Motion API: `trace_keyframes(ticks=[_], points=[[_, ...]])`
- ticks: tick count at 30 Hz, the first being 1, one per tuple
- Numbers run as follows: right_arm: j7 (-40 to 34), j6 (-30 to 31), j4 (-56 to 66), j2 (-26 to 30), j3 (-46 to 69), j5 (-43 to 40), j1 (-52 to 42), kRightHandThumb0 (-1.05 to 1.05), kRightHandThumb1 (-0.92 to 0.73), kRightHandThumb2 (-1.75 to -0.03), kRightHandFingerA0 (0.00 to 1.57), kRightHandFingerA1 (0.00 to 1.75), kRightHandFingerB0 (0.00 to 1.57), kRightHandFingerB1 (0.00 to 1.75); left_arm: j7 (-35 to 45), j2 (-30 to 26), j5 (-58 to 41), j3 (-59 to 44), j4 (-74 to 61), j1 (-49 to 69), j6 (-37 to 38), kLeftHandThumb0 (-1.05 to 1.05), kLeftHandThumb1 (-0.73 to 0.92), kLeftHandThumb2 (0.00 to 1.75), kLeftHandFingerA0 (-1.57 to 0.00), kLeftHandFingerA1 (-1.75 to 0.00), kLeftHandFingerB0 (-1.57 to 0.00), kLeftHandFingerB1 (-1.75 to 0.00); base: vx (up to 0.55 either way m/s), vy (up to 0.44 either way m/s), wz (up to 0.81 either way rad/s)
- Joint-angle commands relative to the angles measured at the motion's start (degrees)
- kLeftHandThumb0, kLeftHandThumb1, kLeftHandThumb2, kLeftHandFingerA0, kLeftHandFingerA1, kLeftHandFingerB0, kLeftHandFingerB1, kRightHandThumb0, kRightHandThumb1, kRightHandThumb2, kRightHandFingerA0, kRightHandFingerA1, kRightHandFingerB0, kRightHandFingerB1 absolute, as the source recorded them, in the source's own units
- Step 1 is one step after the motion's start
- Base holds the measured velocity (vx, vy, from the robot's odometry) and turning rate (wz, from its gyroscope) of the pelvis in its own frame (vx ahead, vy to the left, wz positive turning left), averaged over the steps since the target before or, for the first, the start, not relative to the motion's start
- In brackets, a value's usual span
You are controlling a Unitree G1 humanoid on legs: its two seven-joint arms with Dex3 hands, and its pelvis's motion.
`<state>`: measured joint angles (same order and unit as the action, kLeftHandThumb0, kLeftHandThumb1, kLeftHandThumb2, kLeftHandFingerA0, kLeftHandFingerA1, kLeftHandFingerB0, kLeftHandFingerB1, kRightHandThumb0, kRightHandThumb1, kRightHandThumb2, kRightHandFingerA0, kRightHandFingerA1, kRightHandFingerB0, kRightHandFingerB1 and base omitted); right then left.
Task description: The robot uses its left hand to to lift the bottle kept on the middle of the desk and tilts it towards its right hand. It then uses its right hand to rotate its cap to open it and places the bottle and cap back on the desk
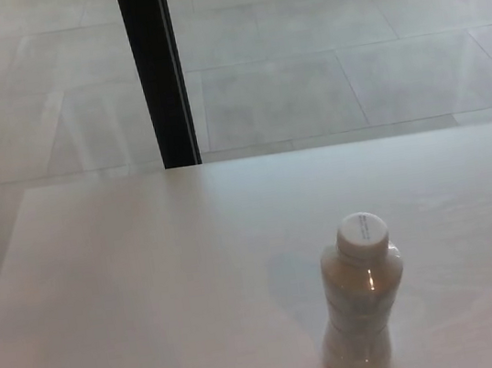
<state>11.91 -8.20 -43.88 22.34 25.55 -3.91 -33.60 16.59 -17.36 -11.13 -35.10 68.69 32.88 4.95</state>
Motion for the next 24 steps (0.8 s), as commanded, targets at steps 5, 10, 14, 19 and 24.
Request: trace_keyframes(ticks=[5, 10, 14, 19, 24], points=[[8.3, 2.4, -16.5, 11.7, 14.0, -13.4, 16.3, -0.96, -0.68, -0.67, 0.00, 0.63, 0.00, 0.61, 8.2, -4.4, -12.3, -10.4, -4.2, -5.4, -1.2, -0.85, 0.58, 0.98, 0.00, -0.13, -0.02, -0.31, 0.00, 0.000, 0.00], [9.4, 3.7, -13.0, 15.9, 19.7, -16.7, 20.6, -0.99, -0.75, -0.63, 0.00, 0.71, 0.00, 0.54, 9.7, -4.5, -13.3, -12.5, -6.2, -6.5, 0.1, -0.80, 0.71, 0.62, 0.00, -0.17, 0.00, -0.30, 0.00, 0.000, 0.00], [10.6, 6.7, 0.5, 19.0, 24.6, -22.7, 27.1, -1.01, -0.65, -0.79, 0.00, 0.56, 0.02, 0.57, 4.1, -6.1, -18.3, -13.3, -35.2, -15.7, -4.4, -1.05, 0.61, 0.94, 0.00, -0.01, 0.00, -0.17, 0.00, 0.001, 0.02], [9.1, 10.6, 18.0, 15.5, 24.1, -26.8, 29.6, -0.90, -0.56, -1.00, 0.07, 0.68, 0.17, 0.61, -0.8, -5.6, -17.3, -10.4, -56.7, -19.1, -6.6, -1.05, 0.60, 0.97, 0.00, -0.13, 0.00, -0.23, 0.00, 0.000, 0.00], [8.2, 12.7, 30.0, 11.9, 20.7, -28.7, 30.4, -0.93, -0.57, -0.90, 0.16, 0.67, 0.25, 0.58, -2.5, -5.1, -16.7, -6.2, -70.0, -23.2, -9.7, -0.85, 0.51, 0.96, 0.00, -0.40, 0.00, -0.65, 0.00, 0.000, 0.00]])
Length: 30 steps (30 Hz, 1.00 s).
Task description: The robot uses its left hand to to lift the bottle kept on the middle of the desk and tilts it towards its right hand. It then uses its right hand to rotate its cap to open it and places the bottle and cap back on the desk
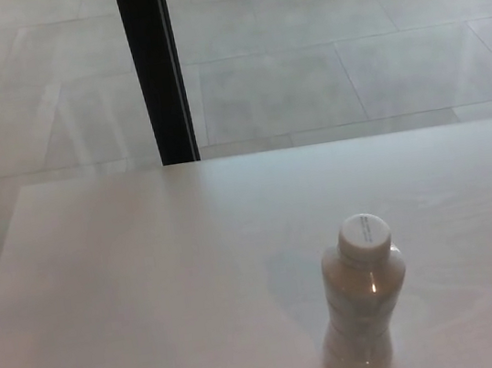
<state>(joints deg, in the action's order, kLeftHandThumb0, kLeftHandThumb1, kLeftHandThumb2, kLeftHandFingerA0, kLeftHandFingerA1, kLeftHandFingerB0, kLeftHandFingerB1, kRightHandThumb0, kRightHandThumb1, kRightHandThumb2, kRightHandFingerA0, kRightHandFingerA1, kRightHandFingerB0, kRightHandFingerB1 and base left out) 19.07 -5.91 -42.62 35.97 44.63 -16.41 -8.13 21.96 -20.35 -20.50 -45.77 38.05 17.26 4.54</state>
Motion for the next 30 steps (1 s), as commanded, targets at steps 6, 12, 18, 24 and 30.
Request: trace_keyframes(ticks=[6, 12, 18, 24, 30], points=[[-0.4, 10.8, 42.9, -5.1, -5.0, -15.7, 5.6, -0.96, -0.72, -0.62, 0.18, 0.59, 0.28, 0.49, -5.0, -0.5, -8.0, 12.4, -49.5, -12.9, -11.1, -0.96, 0.48, 0.88, -0.01, -0.71, -0.02, -0.69, 0.00, 0.000, 0.00], [1.1, 11.0, 50.4, -8.7, -14.1, -12.1, 5.3, -0.40, -0.35, -1.00, 0.01, 0.52, 0.00, 0.50, -7.8, 3.2, -0.3, 24.4, -58.2, -16.3, -16.6, -1.05, 0.59, 1.02, 0.00, -0.28, 0.00, -0.13, 0.00, 0.000, 0.00], [0.5, 12.4, 55.3, -13.0, -21.2, -8.3, 2.9, -0.82, -0.64, -1.02, 0.04, 0.45, 0.09, 0.33, -6.1, 7.5, 8.4, 37.1, -61.8, -13.9, -16.0, -1.05, 0.62, 1.04, 0.00, -0.21, 0.00, -0.10, 0.00, 0.000, 0.00], [0.1, 14.6, 57.1, -14.4, -23.0, -7.3, 1.3, -0.37, -0.47, -1.07, 0.02, 0.51, 0.00, 0.49, -7.1, 8.7, 10.2, 42.0, -63.3, -13.3, -17.3, -0.96, 0.59, 1.00, 0.00, -0.28, 0.00, -0.18, 0.00, 0.000, 0.00], [-0.9, 16.6, 57.9, -14.7, -23.8, -7.0, 1.8, -0.78, -0.82, -0.65, 0.21, 0.42, 0.16, 0.27, -8.8, 9.5, 10.4, 46.1, -64.6, -15.2, -20.4, -1.03, 0.69, 1.09, 0.00, -0.24, 0.00, -0.15, 0.00, 0.000, 0.00]])
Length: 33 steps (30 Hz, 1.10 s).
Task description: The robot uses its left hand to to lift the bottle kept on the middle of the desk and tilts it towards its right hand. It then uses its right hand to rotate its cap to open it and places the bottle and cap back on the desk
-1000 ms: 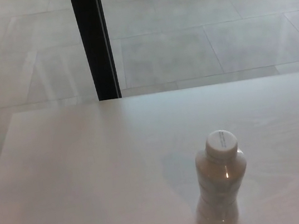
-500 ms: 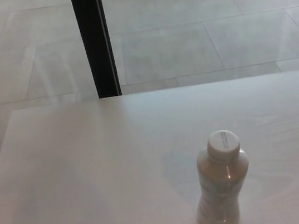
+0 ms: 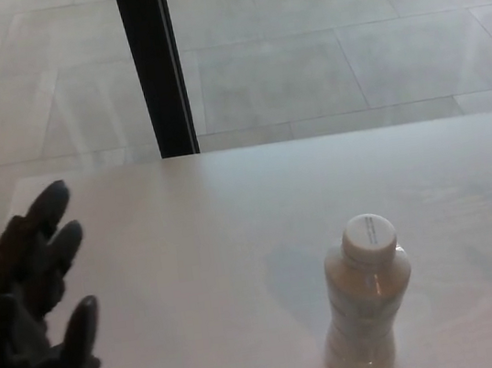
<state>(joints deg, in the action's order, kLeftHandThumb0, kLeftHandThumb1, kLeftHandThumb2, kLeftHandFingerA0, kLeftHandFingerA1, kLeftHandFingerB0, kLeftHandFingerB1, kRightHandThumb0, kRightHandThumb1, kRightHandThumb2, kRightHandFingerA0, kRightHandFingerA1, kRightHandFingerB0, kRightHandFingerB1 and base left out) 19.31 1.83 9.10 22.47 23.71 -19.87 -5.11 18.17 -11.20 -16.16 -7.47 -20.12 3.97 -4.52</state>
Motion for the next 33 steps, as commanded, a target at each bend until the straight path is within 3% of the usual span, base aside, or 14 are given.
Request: trace_keyframes(ticks=[1, 3, 4, 6, 9, 10, 11, 19, 20, 25, 27, 31, 32, 33], points=[[-1.5, 9.2, 6.2, -1.4, -3.0, -3.6, -0.9, -0.78, -0.82, -0.65, 0.21, 0.42, 0.16, 0.27, -5.3, 0.3, 6.3, 8.6, -6.7, -2.4, -12.3, -1.03, 0.69, 1.09, 0.00, -0.24, 0.00, -0.15, 0.00, 0.000, 0.00], [-1.7, 10.2, 6.7, -1.5, -3.2, -3.9, -0.7, -0.78, -0.81, -0.65, 0.21, 0.42, 0.16, 0.27, -5.7, 0.3, 6.4, 9.4, -6.6, -2.7, -12.4, -1.01, 0.67, 1.08, 0.00, -0.26, 0.00, -0.17, 0.00, 0.000, 0.00], [-2.0, 10.8, 6.4, -1.8, -3.5, -4.0, -0.2, -0.81, -0.80, -0.65, 0.23, 0.42, 0.19, 0.29, -5.7, 1.0, 6.9, 10.5, -5.1, -3.7, -11.9, -0.80, 0.84, 0.65, 0.00, 0.00, 0.00, 0.00, 0.00, 0.000, 0.00], [-2.7, 11.7, 6.7, -2.2, -4.3, -3.5, 0.3, -0.83, -0.79, -0.64, 0.26, 0.41, 0.22, 0.30, -6.4, 1.7, 6.8, 11.9, -4.5, -4.6, -13.1, -1.03, 0.65, 1.08, 0.00, -0.26, 0.00, -0.17, 0.00, 0.000, 0.00], [-2.6, 12.7, 6.9, -2.6, -4.9, -3.3, 0.6, -0.83, -0.78, -0.64, 0.25, 0.42, 0.21, 0.29, -7.3, 1.9, 7.4, 13.4, -5.0, -5.2, -15.3, -1.04, 0.66, 1.10, 0.00, -0.27, 0.00, -0.16, 0.00, 0.000, 0.00], [-2.6, 12.4, 6.5, -2.7, -5.9, -2.2, 0.9, -0.81, -0.79, -0.65, 0.28, 0.43, 0.21, 0.29, -8.7, 2.6, 8.8, 15.2, -6.0, -5.2, -17.4, -0.83, 0.82, 0.66, 0.00, 0.00, 0.00, 0.00, 0.00, 0.000, 0.00], [-2.6, 12.7, 6.6, -2.8, -6.2, -2.2, 1.0, -0.81, -0.79, -0.64, 0.28, 0.43, 0.21, 0.29, -8.8, 2.8, 9.1, 15.7, -5.6, -5.1, -17.1, -1.02, 0.65, 1.08, 0.00, -0.29, 0.00, -0.16, 0.00, 0.000, 0.00], [-3.8, 14.5, 6.7, -3.9, -6.8, -2.4, 1.7, -0.78, -0.78, -0.64, 0.36, 0.48, 0.25, 0.30, -8.4, 0.5, 15.1, 21.1, -3.1, -5.8, -15.1, -1.05, 0.62, 1.11, 0.00, -0.34, 0.00, -0.17, 0.00, 0.000, 0.00], [-4.1, 14.5, 6.8, -4.2, -6.7, -2.3, 1.5, -0.77, -0.77, -0.64, 0.38, 0.49, 0.25, 0.30, -8.1, 0.6, 15.2, 22.0, -2.7, -7.1, -17.4, -0.94, 0.70, 0.63, 0.00, 0.00, 0.00, 0.00, 0.00, 0.000, 0.00], [-4.9, 15.1, 7.3, -5.1, -6.7, -2.5, 1.6, -0.73, -0.76, -0.63, 0.40, 0.51, 0.28, 0.31, -9.8, 2.1, 18.4, 25.0, -0.5, -12.4, -22.1, -0.88, 0.61, 0.59, 0.00, 0.00, 0.00, 0.00, 0.00, 0.000, 0.00], [-5.2, 15.2, 7.6, -5.6, -6.7, -2.6, 1.6, -0.72, -0.75, -0.63, 0.41, 0.52, 0.31, 0.32, -10.8, 2.8, 20.4, 26.3, 1.3, -14.6, -21.9, -0.99, 0.49, 0.98, 0.00, -0.33, 0.00, -0.15, 0.00, 0.000, 0.00], [-5.8, 15.6, 8.3, -6.2, -6.9, -2.1, 1.2, -0.72, -0.74, -0.63, 0.42, 0.53, 0.31, 0.32, -12.4, 4.1, 24.1, 29.3, 4.6, -18.7, -22.4, -0.94, 0.46, 0.98, 0.00, -0.35, 0.00, -0.18, 0.00, 0.000, 0.00], [-5.7, 15.5, 8.1, -6.2, -6.9, -2.0, 1.2, -0.72, -0.74, -0.63, 0.42, 0.53, 0.32, 0.32, -12.5, 4.3, 24.7, 29.8, 4.9, -19.4, -22.5, -0.91, 0.58, 0.59, 0.00, 0.00, 0.00, 0.00, 0.00, 0.000, 0.00], [-5.9, 15.8, 8.2, -6.2, -6.8, -2.0, 1.3, -0.72, -0.74, -0.63, 0.42, 0.52, 0.33, 0.32, -12.8, 4.5, 25.9, 30.7, 5.7, -20.7, -23.2, -0.98, 0.48, 1.03, 0.00, -0.35, 0.00, -0.17, 0.00, 0.000, 0.00]])
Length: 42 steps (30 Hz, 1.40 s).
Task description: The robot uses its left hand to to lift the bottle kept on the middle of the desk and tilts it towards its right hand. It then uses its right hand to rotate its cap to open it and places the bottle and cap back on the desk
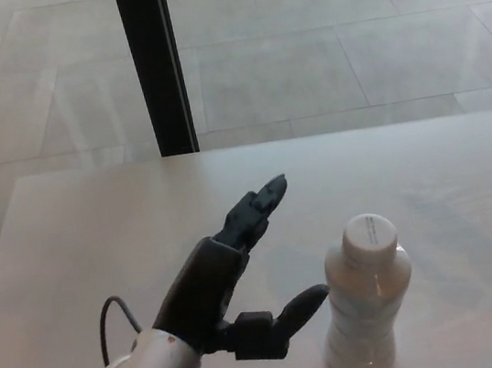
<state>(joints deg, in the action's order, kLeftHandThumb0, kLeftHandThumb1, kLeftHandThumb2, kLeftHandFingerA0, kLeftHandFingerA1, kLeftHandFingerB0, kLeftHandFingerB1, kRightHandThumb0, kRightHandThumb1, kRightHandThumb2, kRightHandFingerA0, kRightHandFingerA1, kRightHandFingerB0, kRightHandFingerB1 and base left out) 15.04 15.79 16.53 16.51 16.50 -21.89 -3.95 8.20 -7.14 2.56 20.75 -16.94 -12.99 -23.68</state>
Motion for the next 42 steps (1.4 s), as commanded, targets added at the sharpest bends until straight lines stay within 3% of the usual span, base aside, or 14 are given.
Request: trace_keyframes(ticks=[1, 3, 4, 6, 7, 15, 25, 26, 31, 32, 40, 42], points=[[-1.9, 2.1, 0.9, -0.3, 0.5, 0.0, 0.1, -0.71, -0.74, -0.63, 0.42, 0.51, 0.33, 0.32, -3.1, 0.7, 7.8, 2.9, 3.0, -4.3, -4.4, -0.98, 0.48, 1.03, 0.00, -0.34, 0.00, -0.16, 0.00, 0.000, 0.00], [-2.0, 2.3, 0.9, -0.2, 0.5, 0.2, 0.2, -0.70, -0.74, -0.63, 0.43, 0.50, 0.33, 0.31, -3.5, 1.1, 8.2, 2.9, 3.6, -4.8, -4.5, -0.97, 0.47, 1.04, 0.00, -0.34, 0.00, -0.16, 0.00, 0.000, 0.00], [-2.1, 2.0, 0.7, 0.0, 0.7, 0.6, 0.1, -0.72, -0.74, -0.63, 0.44, 0.51, 0.33, 0.31, -3.8, 1.7, 8.5, 3.0, 4.2, -5.4, -4.9, -0.95, 0.53, 0.71, 0.00, 0.00, 0.00, 0.00, 0.00, 0.000, 0.00], [-2.3, 1.6, 0.5, 0.0, 0.7, 0.9, 0.1, -0.73, -0.73, -0.63, 0.44, 0.52, 0.34, 0.32, -3.9, 2.3, 8.7, 2.9, 4.5, -5.7, -5.5, -0.96, 0.57, 0.62, 0.00, 0.00, 0.00, 0.00, 0.00, 0.000, 0.00], [-2.6, 1.8, 0.5, -0.2, 0.8, 0.8, 0.2, -0.73, -0.73, -0.62, 0.45, 0.51, 0.35, 0.32, -3.8, 2.4, 8.8, 2.8, 4.8, -5.7, -5.6, -1.05, 0.50, 1.04, 0.00, -0.33, 0.00, -0.12, 0.00, 0.000, 0.00], [-3.0, 1.0, -0.1, -1.3, 1.7, -0.2, -0.3, -0.71, -0.72, -0.62, 0.42, 0.53, 0.36, 0.32, -1.4, 1.2, 9.2, 4.8, 4.3, -2.4, -7.0, -1.03, 0.48, 1.03, 0.00, -0.37, 0.00, -0.15, 0.00, 0.000, 0.00], [-2.3, -0.3, -1.2, -1.5, 1.7, 0.5, -1.0, -0.75, -0.70, -0.62, 0.44, 0.56, 0.36, 0.32, 1.1, 0.8, 5.4, 1.3, 5.7, 5.4, -2.2, -1.05, 0.51, 1.02, 0.00, -0.38, 0.00, -0.13, 0.00, 0.000, 0.00], [-2.2, 0.0, -0.9, -1.6, 1.5, 0.2, -1.0, -0.75, -0.70, -0.62, 0.42, 0.58, 0.35, 0.32, 1.4, 1.3, 4.7, 1.0, 6.1, 5.6, -2.3, -0.93, 0.62, 0.66, 0.00, 0.00, 0.00, 0.00, 0.00, 0.000, 0.00], [-1.8, -0.8, -1.1, -2.7, 0.3, 0.3, -0.9, -0.70, -0.71, -0.62, 0.40, 0.60, 0.36, 0.33, 2.6, 3.0, 2.8, 0.3, 7.7, 6.9, -0.2, -0.94, 0.64, 0.66, 0.00, 0.00, 0.00, 0.00, 0.00, 0.000, 0.00], [-1.8, -0.7, -1.1, -3.0, 0.2, 0.1, -0.9, -0.70, -0.70, -0.61, 0.40, 0.61, 0.37, 0.34, 2.4, 3.4, 3.0, 0.5, 8.2, 7.1, 0.2, -0.96, 0.59, 0.76, 0.00, 0.00, 0.00, 0.00, 0.00, 0.000, 0.00], [-2.3, -0.7, -1.1, -2.9, 0.2, 0.7, -0.4, -0.70, -0.70, -0.61, 0.38, 0.62, 0.37, 0.34, 1.9, 5.5, 3.2, 0.0, 9.2, 6.3, 1.6, -0.96, 0.62, 0.70, 0.00, 0.00, 0.00, 0.00, 0.00, 0.000, 0.00], [-2.7, 0.1, -0.8, -2.7, 0.4, 0.6, -0.2, -0.71, -0.69, -0.61, 0.38, 0.61, 0.39, 0.34, 1.4, 6.1, 3.6, 0.1, 8.6, 6.1, 0.5, -0.98, 0.56, 0.80, 0.00, 0.00, 0.00, 0.00, 0.00, 0.000, 0.00]])
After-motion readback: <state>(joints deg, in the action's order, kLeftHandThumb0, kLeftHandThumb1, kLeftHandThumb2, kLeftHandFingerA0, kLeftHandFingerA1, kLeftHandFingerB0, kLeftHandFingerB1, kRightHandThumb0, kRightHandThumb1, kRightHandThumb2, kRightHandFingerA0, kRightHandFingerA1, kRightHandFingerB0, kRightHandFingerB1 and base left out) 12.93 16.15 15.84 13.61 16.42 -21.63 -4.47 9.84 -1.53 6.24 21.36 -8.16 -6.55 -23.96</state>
